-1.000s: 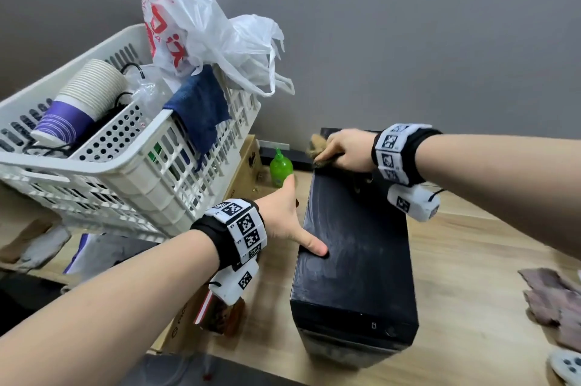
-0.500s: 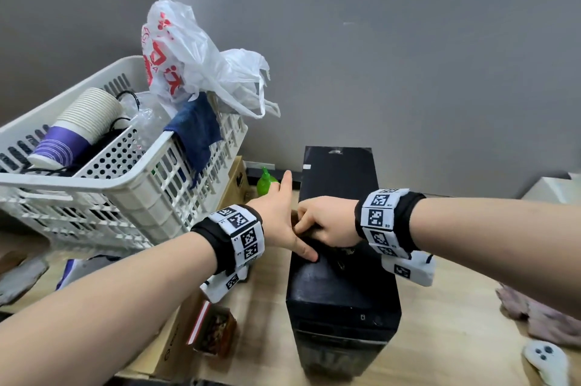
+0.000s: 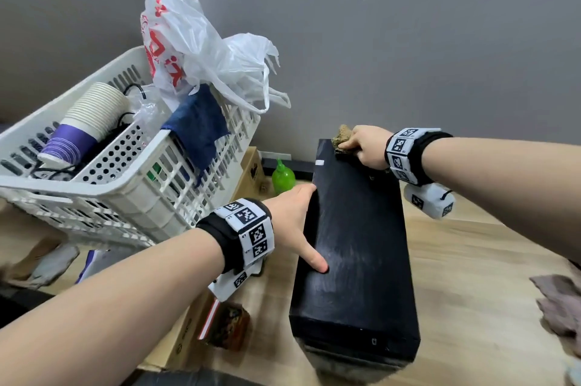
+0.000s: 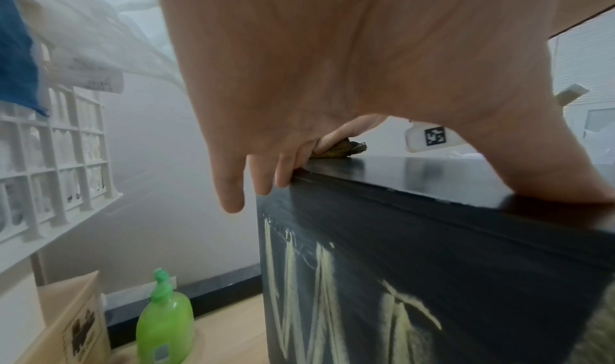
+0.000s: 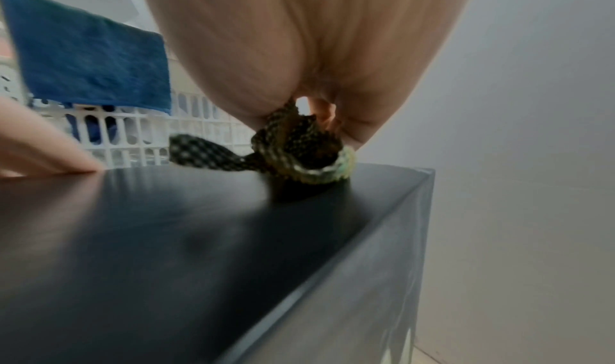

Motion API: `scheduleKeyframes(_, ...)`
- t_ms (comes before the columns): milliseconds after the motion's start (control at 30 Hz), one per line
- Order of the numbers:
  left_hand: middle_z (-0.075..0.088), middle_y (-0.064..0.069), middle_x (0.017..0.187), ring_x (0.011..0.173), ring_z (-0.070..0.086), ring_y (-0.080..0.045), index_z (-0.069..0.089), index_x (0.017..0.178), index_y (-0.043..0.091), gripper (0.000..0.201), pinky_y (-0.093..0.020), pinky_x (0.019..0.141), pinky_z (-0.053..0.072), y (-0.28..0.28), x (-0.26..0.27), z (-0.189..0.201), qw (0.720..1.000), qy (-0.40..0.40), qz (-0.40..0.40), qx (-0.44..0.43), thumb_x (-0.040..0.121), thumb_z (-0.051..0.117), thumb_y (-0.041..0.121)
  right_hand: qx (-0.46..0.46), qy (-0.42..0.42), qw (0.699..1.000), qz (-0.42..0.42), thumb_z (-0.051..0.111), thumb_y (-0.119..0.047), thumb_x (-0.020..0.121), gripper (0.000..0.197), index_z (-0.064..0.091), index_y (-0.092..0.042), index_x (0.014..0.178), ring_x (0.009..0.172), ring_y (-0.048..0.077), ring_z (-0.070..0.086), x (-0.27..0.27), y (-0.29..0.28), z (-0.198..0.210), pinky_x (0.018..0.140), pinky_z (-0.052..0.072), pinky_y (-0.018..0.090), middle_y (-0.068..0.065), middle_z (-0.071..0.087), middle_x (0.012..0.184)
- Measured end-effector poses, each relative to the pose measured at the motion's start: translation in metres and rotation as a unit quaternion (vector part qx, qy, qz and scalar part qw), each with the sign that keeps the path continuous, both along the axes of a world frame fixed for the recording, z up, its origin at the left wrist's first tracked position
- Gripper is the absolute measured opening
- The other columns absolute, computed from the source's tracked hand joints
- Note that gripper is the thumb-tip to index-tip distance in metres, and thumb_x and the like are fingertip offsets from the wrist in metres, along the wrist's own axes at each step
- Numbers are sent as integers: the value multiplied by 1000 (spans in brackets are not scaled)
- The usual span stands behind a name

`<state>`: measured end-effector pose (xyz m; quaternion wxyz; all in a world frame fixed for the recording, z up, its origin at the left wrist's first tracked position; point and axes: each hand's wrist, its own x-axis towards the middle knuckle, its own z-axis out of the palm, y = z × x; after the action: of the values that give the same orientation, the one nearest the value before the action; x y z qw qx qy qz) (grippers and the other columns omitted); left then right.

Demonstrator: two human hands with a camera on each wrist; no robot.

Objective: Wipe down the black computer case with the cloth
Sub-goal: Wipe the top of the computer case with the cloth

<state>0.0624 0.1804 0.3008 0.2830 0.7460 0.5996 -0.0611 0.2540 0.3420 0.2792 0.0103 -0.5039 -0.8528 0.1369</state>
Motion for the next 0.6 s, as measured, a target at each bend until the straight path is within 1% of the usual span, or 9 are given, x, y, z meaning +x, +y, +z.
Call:
scheduleKeyframes(33,32,3,150,138,36,-14,20,148,18,131,-31,114,34,1,1,0,1000,5,-3,-1,46,92,57,-1,0,1000,0,49,-1,85,51,61,-27,128,116,30,57,-1,7,0,98,43,28,4,61,127)
scheduleKeyframes(100,37,3,143,131,41,-15,26,142,18,126,-34,110,40,3,4,1,999,41,-21,7,44,90,63,-3,-3,1000,1,49,-1,84,52,62,-28,126,115,30,58,-3,14,1,98,44,28,4,62,125)
scheduleKeyframes(200,40,3,137,124,45,-17,32,136,16,123,-36,103,45,4,9,5,993,104,-50,29,41,84,73,8,-7,1000,2,48,-1,84,52,63,-30,124,114,30,58,1,15,4,98,45,29,4,63,123)
scheduleKeyframes(233,40,3,138,125,44,-18,32,136,16,122,-36,102,44,3,10,7,991,116,-60,37,41,83,75,12,-7,1000,-1,48,-1,83,52,64,-30,124,114,30,58,4,14,5,98,45,30,4,63,123)
scheduleKeyframes(300,30,1,149,136,34,-19,28,143,15,129,-38,108,39,4,11,10,987,127,-80,49,43,81,76,18,-10,1000,-12,47,1,82,53,65,-29,123,116,29,57,12,11,8,99,46,31,3,63,124)
scheduleKeyframes(367,11,5,160,147,18,-17,17,152,14,141,-40,116,29,4,10,11,987,123,-93,53,43,80,77,17,-15,999,-26,46,2,81,55,65,-29,122,117,28,56,20,8,8,100,46,31,2,63,125)
scheduleKeyframes(433,-2,5,163,150,8,-17,9,155,13,147,-39,119,23,4,9,10,987,120,-94,49,44,81,77,10,-23,999,-35,45,3,81,56,66,-31,121,117,28,57,27,4,9,100,46,32,1,63,125)
scheduleKeyframes(500,-5,4,164,151,9,-17,6,155,12,149,-37,120,24,6,7,8,988,122,-88,44,44,80,77,4,-29,998,-47,44,3,81,56,67,-32,119,115,27,58,33,3,11,99,47,33,0,64,124)
scheduleKeyframes(600,-4,4,165,149,18,-18,9,155,13,152,-35,118,28,8,2,5,988,117,-85,46,39,78,81,-5,-40,997,-62,42,4,78,60,68,-34,116,111,28,60,41,4,15,97,50,34,1,66,122)
